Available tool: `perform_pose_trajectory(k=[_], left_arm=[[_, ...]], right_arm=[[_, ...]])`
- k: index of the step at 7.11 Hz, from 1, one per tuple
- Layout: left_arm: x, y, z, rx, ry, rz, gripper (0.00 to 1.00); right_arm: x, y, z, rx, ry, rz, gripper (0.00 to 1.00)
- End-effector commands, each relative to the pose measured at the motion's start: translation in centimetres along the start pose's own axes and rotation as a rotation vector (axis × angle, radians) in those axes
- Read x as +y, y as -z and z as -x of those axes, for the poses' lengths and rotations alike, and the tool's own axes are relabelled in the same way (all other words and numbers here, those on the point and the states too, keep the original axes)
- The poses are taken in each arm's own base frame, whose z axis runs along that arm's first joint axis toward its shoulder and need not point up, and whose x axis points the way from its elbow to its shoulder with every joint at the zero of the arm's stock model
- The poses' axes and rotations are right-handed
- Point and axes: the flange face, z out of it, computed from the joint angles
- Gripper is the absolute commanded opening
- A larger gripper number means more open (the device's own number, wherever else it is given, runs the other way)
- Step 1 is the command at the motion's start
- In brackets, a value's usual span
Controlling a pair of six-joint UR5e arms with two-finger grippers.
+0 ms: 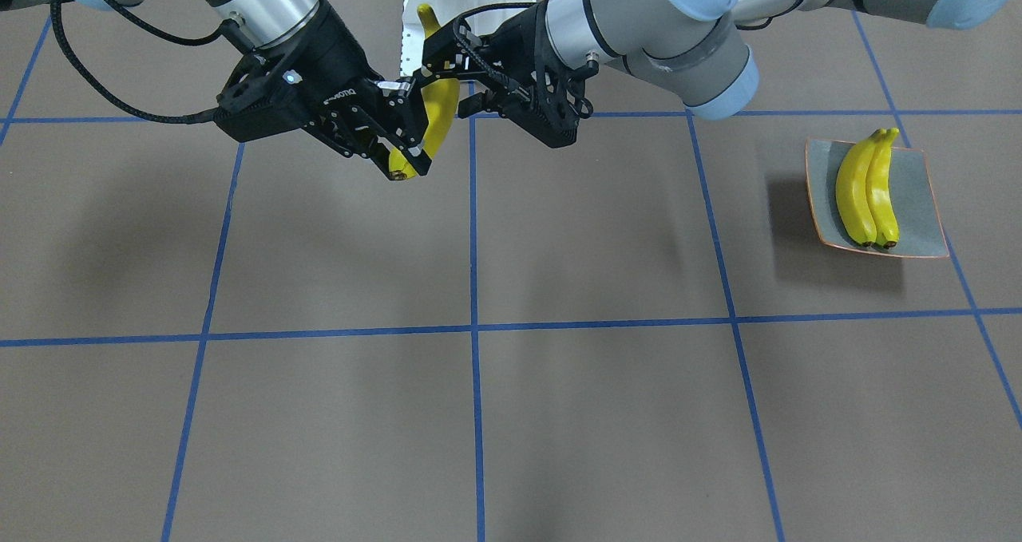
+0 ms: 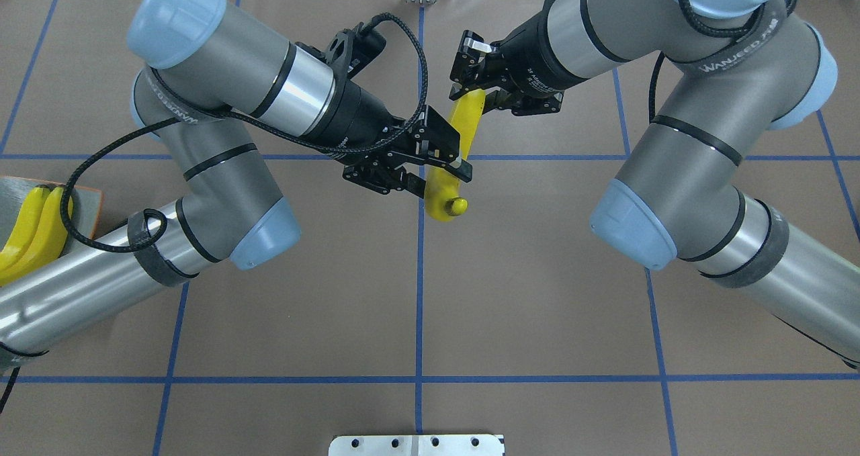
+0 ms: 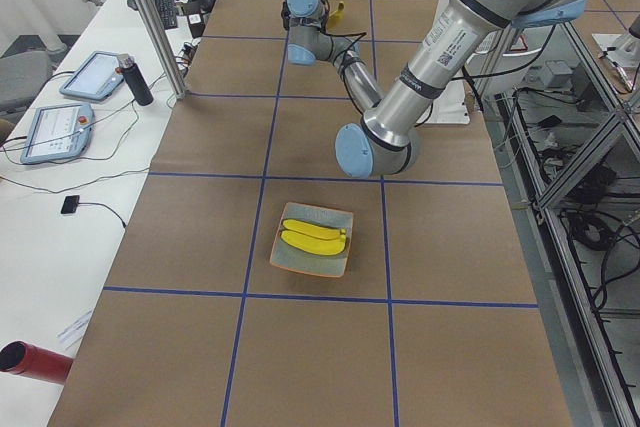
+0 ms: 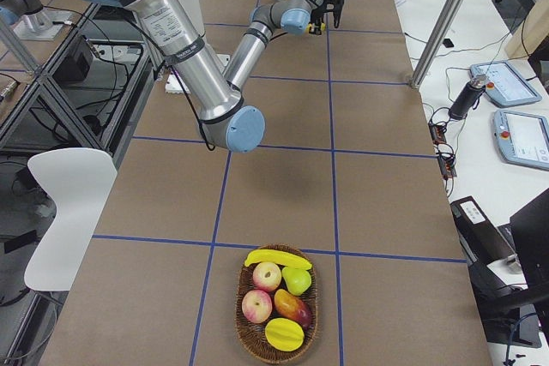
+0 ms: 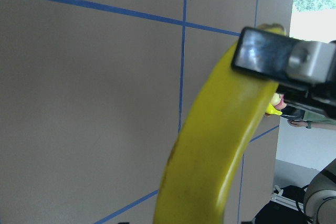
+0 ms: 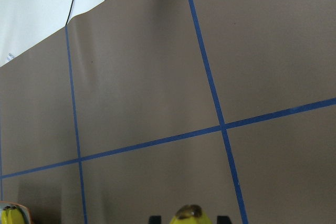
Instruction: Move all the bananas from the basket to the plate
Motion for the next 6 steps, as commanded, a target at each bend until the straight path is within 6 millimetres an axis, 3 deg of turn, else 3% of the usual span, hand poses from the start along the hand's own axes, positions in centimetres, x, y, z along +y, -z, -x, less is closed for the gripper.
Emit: perform_pose_trajectory(k=[1, 2, 3, 4, 6], left_arm=[[0.17, -0.48, 0.17, -0.004, 0.004, 0.007, 0.00], [0.11, -0.79, 0.31, -0.008, 0.009, 0.010, 0.00], [-0.18, -0.91, 0.69, -0.016, 0.021, 0.009, 0.00], [-0.21, -0.93, 0.71, -0.019, 0.025, 0.009, 0.00], [-0.22, -0.93, 0.81, -0.020, 0.026, 0.009, 0.00]], right_arm=[[-0.07, -0.04, -0.09, 0.001, 0.002, -0.001, 0.00], [-0.08, -0.07, -0.17, 0.002, 0.003, -0.001, 0.00], [-0.10, -0.08, -0.19, 0.004, -0.002, -0.002, 0.15], [-0.21, -0.26, -0.26, 0.006, -0.004, -0.003, 0.99], [-0.22, -0.31, -0.22, 0.008, -0.004, -0.002, 1.00]])
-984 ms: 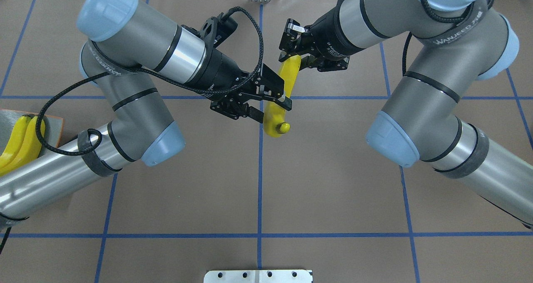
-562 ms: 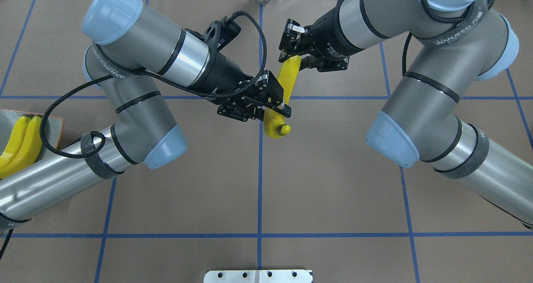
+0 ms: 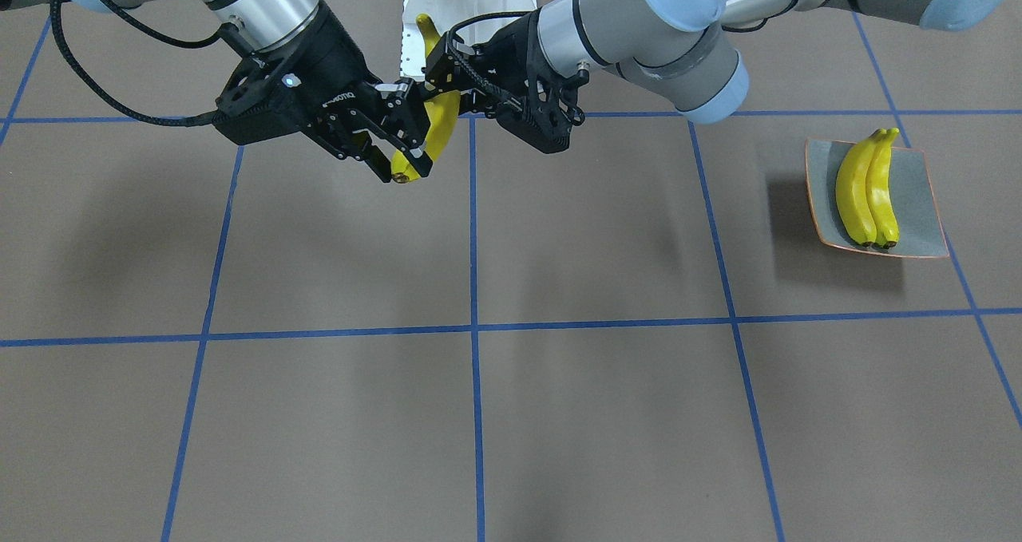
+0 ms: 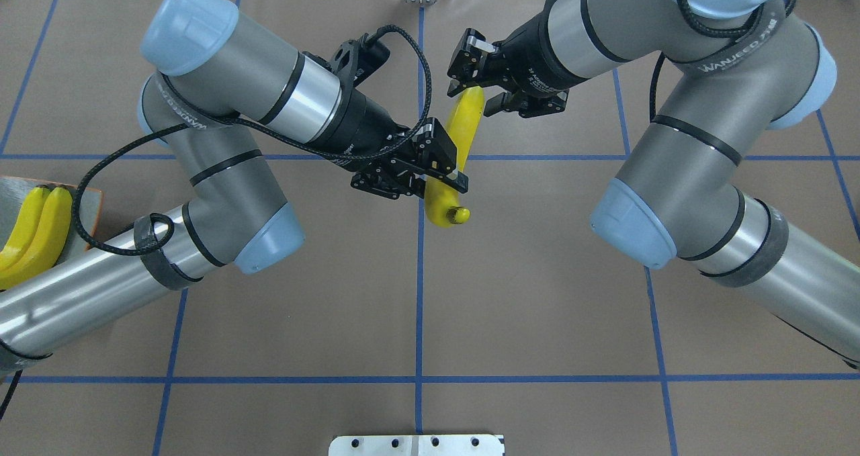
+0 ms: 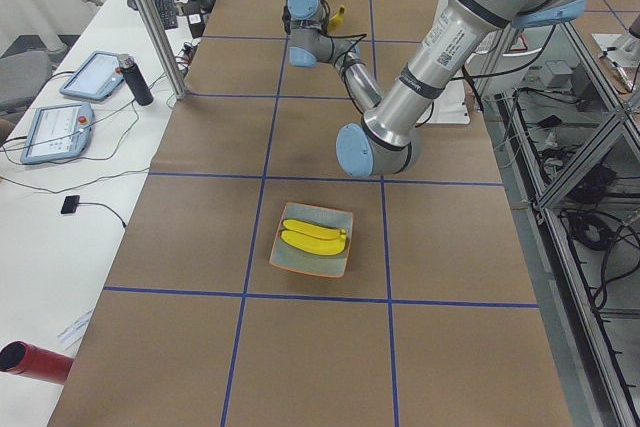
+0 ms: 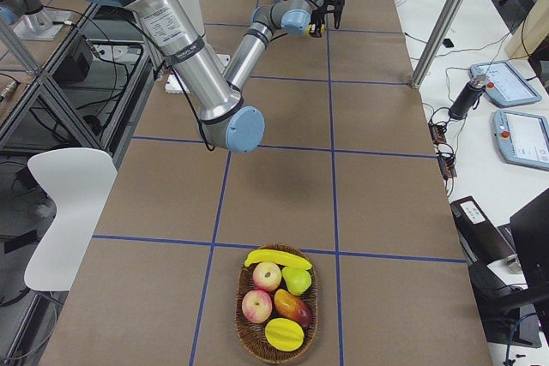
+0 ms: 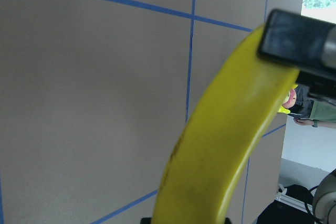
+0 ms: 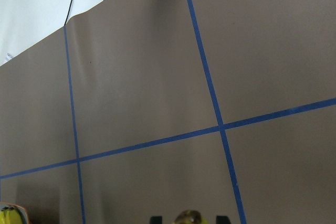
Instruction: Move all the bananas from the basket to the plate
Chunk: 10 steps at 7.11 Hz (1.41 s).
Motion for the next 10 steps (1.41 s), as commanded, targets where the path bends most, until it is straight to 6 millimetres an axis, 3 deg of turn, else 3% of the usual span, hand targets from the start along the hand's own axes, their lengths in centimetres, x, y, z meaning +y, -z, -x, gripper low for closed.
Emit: perform_pose_trajectory(k=[1, 4, 6, 8, 9, 10], left_arm=[[0.0, 0.0, 0.1, -0.002, 0.003, 0.000, 0.00], [-1.1, 0.0, 1.8, -0.030, 0.062, -0.012, 0.00], [-1.1, 2.1, 8.2, -0.082, 0.196, -0.038, 0.00], [0.5, 8.8, 16.4, -0.140, 0.308, -0.078, 0.00], [0.6, 14.7, 19.8, -0.155, 0.359, -0.063, 0.00], [0.1, 21.0, 21.7, -0.153, 0.397, -0.047, 0.00]], right_arm=[[0.0, 0.0, 0.0, -0.001, 0.000, -0.001, 1.00], [-2.3, 1.8, -0.2, -0.004, -0.051, -0.042, 1.00], [-4.6, 2.8, -1.4, 0.010, -0.078, -0.077, 1.00], [-7.4, 3.1, -4.0, 0.051, -0.119, -0.112, 1.00], [-8.2, 2.5, -4.8, 0.069, -0.127, -0.116, 1.00], [-8.8, 2.4, -5.8, 0.084, -0.139, -0.123, 1.00]])
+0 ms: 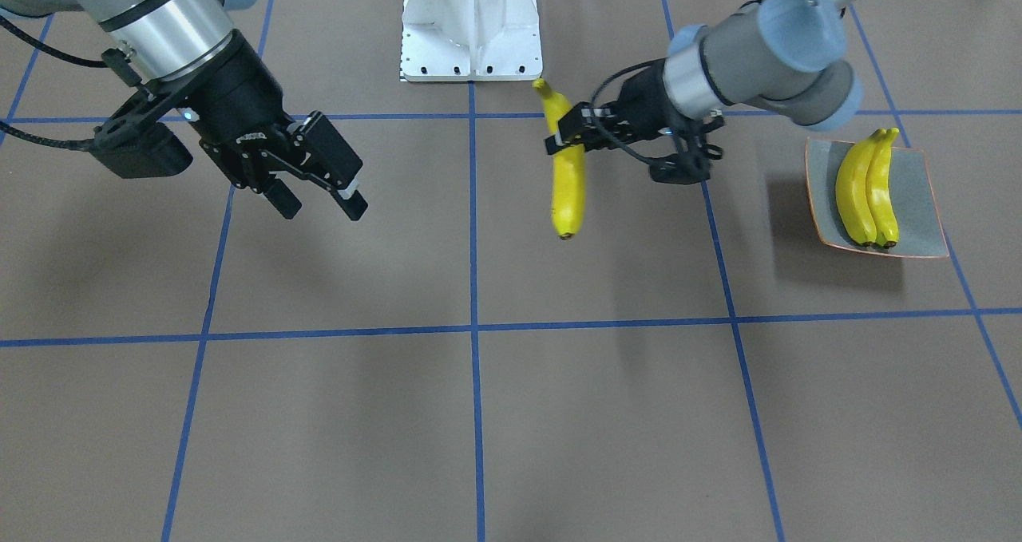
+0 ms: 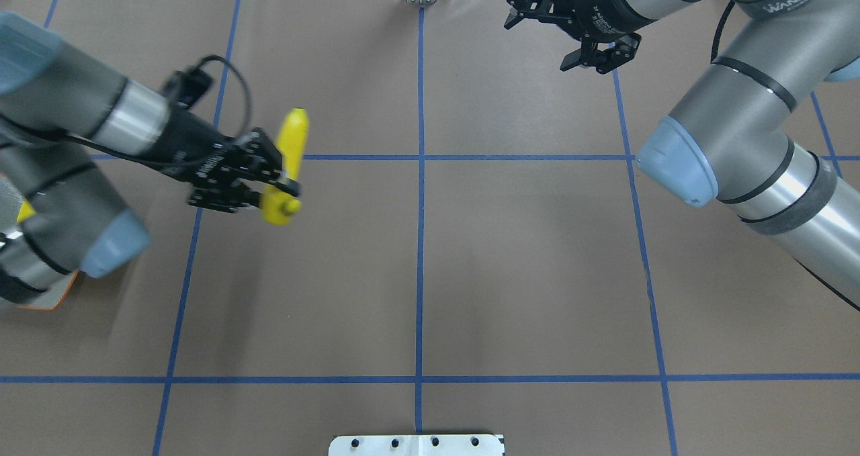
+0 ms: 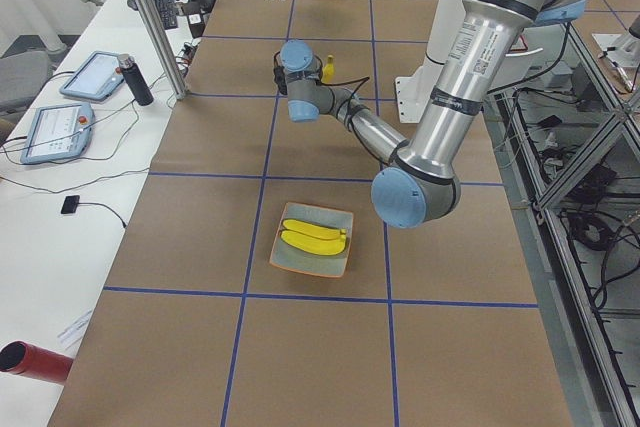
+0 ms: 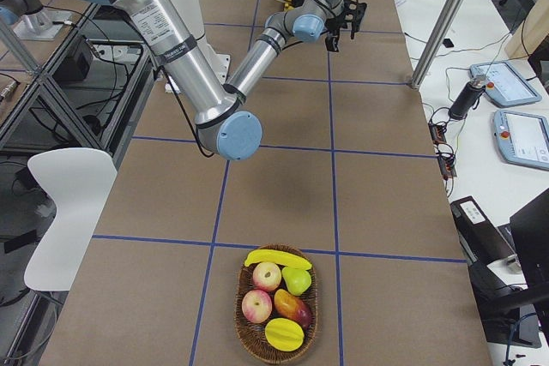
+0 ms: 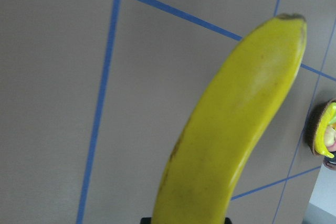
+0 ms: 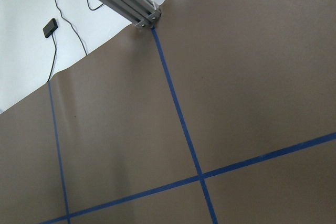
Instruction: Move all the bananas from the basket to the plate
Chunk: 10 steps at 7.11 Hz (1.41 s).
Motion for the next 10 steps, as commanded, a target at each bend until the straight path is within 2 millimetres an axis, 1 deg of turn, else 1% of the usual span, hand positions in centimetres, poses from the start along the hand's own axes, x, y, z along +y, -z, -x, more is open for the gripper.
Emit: perform_pose_trajectory(k=[1, 2, 3, 4, 5, 6, 7, 8, 9, 10], left_arm=[[-2.2, 10.3, 6.7, -0.003, 0.030, 0.008, 0.00], [-2.4, 12.3, 11.1, -0.015, -0.043, 0.001, 0.00], [-2.4, 13.6, 14.6, -0.030, -0.110, -0.013, 0.00], [-2.2, 14.4, 17.5, -0.043, -0.145, -0.023, 0.00], [-1.9, 15.6, 21.6, -0.063, -0.174, -0.039, 0.00], [-1.9, 16.2, 26.1, -0.090, -0.233, -0.042, 0.00], [-3.1, 17.6, 29.3, -0.104, -0.280, -0.068, 0.00], [-4.5, 18.8, 34.0, -0.129, -0.317, -0.089, 0.00], [-5.9, 19.4, 37.8, -0.155, -0.346, -0.099, 0.00], [-6.9, 19.5, 40.0, -0.183, -0.351, -0.108, 0.00]], right_arm=[[-2.3, 0.0, -2.4, 0.033, -0.011, -0.017, 1.00], [-4.0, 0.1, -5.3, 0.073, 0.044, -0.025, 1.00], [-5.8, 0.4, -8.6, 0.114, 0.107, -0.017, 1.00], [-7.7, 1.1, -11.5, 0.156, 0.141, -0.019, 1.00], [-8.7, 1.3, -12.8, 0.210, 0.197, -0.011, 1.00], [-9.8, 1.8, -14.1, 0.240, 0.228, -0.014, 1.00], [-10.9, 2.3, -16.1, 0.263, 0.247, -0.016, 1.00], [-11.9, 2.9, -17.5, 0.302, 0.288, -0.006, 1.00], [-12.3, 3.2, -17.8, 0.322, 0.303, -0.001, 1.00], [-12.3, 3.3, -17.9, 0.323, 0.303, -0.001, 1.00]])
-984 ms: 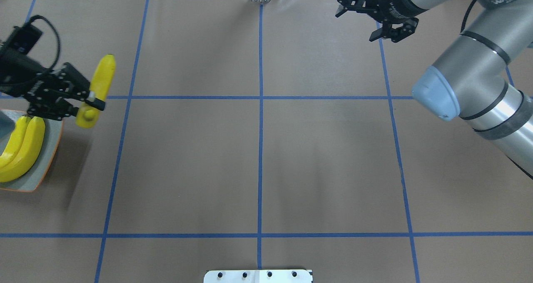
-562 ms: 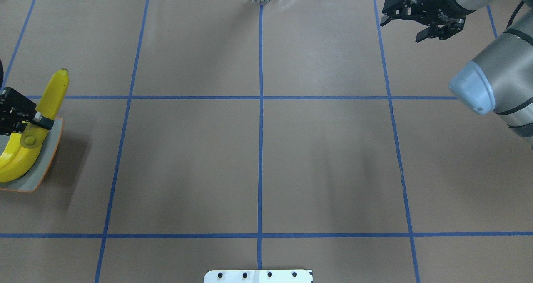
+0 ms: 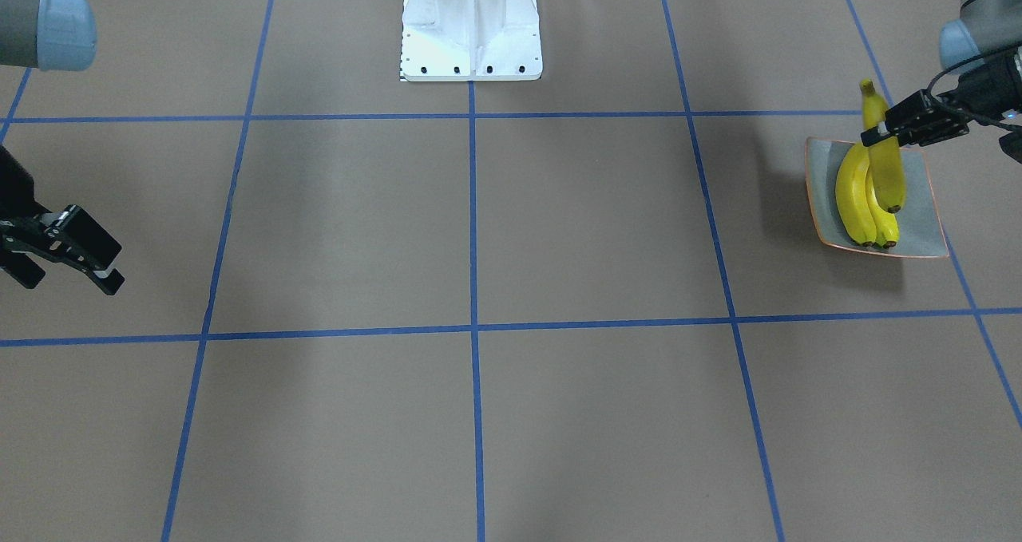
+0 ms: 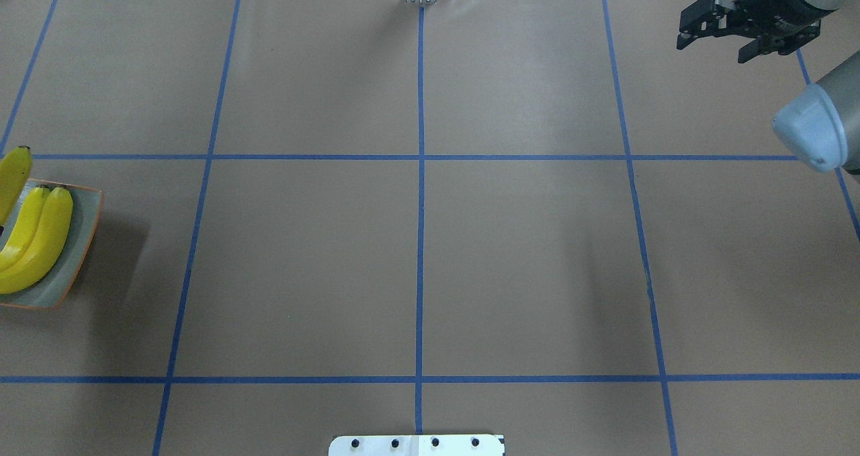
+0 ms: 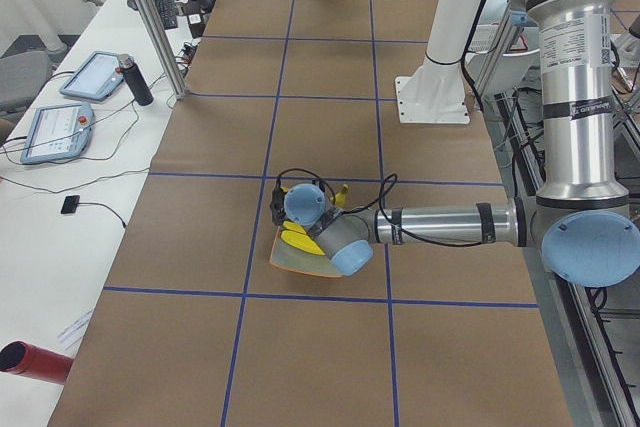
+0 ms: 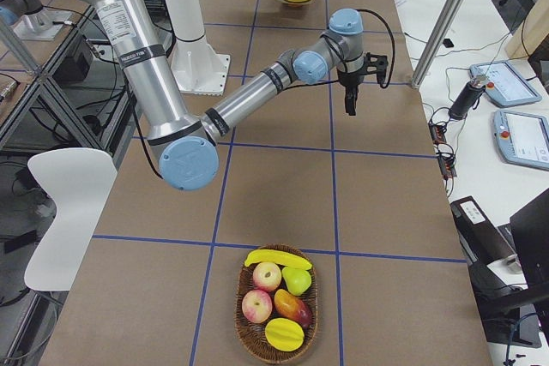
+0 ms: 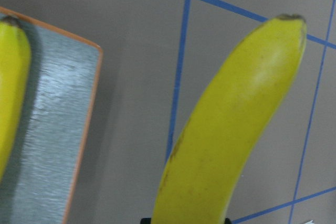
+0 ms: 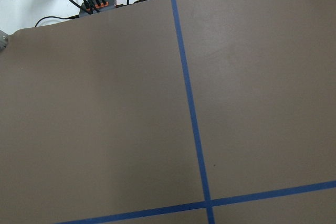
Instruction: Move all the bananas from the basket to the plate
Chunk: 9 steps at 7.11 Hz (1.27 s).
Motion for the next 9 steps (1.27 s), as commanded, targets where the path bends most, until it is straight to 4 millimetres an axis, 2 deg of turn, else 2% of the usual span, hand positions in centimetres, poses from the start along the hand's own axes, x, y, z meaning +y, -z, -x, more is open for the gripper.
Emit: perform_pose_trajectory(k=[1, 5, 9], left_arm=[[-0.1, -0.3, 4.8, -0.051, -0.017, -0.005, 0.00], [-0.5, -0.4, 6.5, -0.099, -0.014, -0.010, 0.00], [-0.9, -0.4, 6.5, -0.116, -0.021, -0.022, 0.00]], right_arm=[[-0.2, 0.1, -0.6, 0.014, 0.010, 0.003, 1.00], [-0.2, 0.0, -0.6, 0.016, 0.009, 0.002, 1.00], [-0.2, 0.1, -0.5, 0.013, 0.008, 0.002, 1.00]])
